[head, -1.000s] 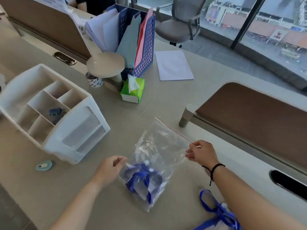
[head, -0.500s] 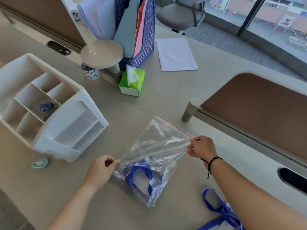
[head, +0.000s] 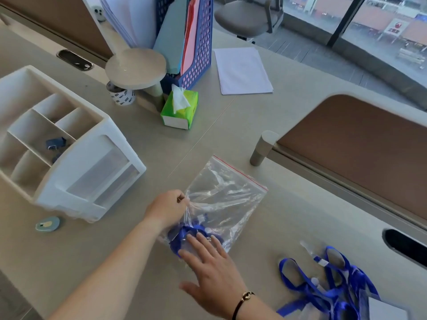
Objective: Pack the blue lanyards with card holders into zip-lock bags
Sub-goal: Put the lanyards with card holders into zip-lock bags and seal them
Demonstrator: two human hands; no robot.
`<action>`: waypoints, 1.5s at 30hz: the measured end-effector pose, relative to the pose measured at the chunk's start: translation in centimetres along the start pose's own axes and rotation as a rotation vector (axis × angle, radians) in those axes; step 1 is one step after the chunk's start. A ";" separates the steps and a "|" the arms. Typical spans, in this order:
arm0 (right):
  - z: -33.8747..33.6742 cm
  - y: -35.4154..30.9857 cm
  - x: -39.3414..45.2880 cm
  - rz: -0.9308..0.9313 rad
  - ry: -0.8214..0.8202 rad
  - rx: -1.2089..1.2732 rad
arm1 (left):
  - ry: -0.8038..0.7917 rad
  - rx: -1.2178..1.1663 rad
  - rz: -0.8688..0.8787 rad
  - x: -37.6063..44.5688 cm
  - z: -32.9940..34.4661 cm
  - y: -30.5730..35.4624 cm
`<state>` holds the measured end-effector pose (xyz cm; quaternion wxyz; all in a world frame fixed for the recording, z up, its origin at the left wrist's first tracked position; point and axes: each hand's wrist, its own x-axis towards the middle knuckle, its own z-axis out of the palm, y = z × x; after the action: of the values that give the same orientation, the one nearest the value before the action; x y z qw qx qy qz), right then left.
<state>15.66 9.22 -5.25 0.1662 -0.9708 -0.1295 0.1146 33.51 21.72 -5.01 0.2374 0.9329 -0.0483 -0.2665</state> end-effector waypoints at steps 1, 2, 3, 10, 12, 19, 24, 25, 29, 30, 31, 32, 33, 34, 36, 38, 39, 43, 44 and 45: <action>0.5 0.1 -0.3 -0.009 -0.037 -0.017 | -0.006 -0.018 0.010 0.1 0.1 0.1; 0.8 0.5 -0.6 -0.018 -0.073 -0.025 | -0.001 -0.041 0.020 0.2 0.3 0.1; 1.0 1.0 -0.8 -0.024 -0.106 -0.033 | 0.012 -0.063 0.029 0.3 0.5 0.1; -0.6 3.2 -0.2 0.006 -0.038 0.120 | 0.346 0.188 0.172 -0.3 1.9 -0.1; -0.7 3.8 1.2 0.137 0.058 0.106 | 0.425 0.288 0.330 -0.9 2.6 -0.1; 0.9 5.8 3.1 0.291 0.008 0.033 | 0.034 0.468 0.504 -2.5 6.3 -1.4; 1.4 6.4 3.2 0.273 0.026 0.033 | 0.061 0.555 0.426 -1.9 7.5 -2.8; 1.4 6.4 3.2 0.276 0.006 0.036 | 0.061 0.554 0.426 -1.8 7.5 -2.8; 1.3 6.6 3.5 0.283 -0.052 0.023 | 0.049 0.558 0.407 -1.5 7.7 -2.7; 1.1 6.6 3.5 0.288 -0.078 0.015 | 0.040 0.561 0.394 -1.5 7.7 -2.7; 0.8 6.5 3.4 0.297 -0.097 0.017 | 0.032 0.560 0.382 -1.6 7.4 -2.4; 0.5 6.5 3.0 0.310 -0.104 0.037 | 0.015 0.560 0.361 -1.7 7.2 -2.1; 0.1 6.3 2.4 0.321 -0.098 0.073 | -0.001 0.559 0.341 -2.0 7.0 -1.5; -0.4 6.2 1.3 0.328 -0.077 0.111 | -0.009 0.550 0.325 -2.5 6.8 -0.9; -1.5 6.4 -1.6 0.348 0.008 0.168 | 0.025 0.482 0.324 -3.9 6.6 0.9; -2.5 7.1 -5.6 0.424 0.098 0.221 | 0.108 0.373 0.379 -6.0 7.2 2.9; -2.8 7.7 -7.7 0.484 0.141 0.256 | 0.146 0.312 0.425 -7.3 7.6 4.0; -3.5 10.1 -17.5 0.780 0.297 0.336 | 0.044 0.198 0.562 -13.2 11.5 8.1; -3.4 10.5 -19.9 0.846 0.325 0.349 | -0.030 0.207 0.552 -14.8 12.6 8.7; -3.4 10.7 -22.2 0.911 0.347 0.368 | -0.098 0.209 0.533 -16.3 13.6 9.3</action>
<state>-2.00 -7.99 -1.94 0.2864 -0.8882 0.3577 0.0333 12.85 11.35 -3.02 0.1991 0.8927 -0.3305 -0.2329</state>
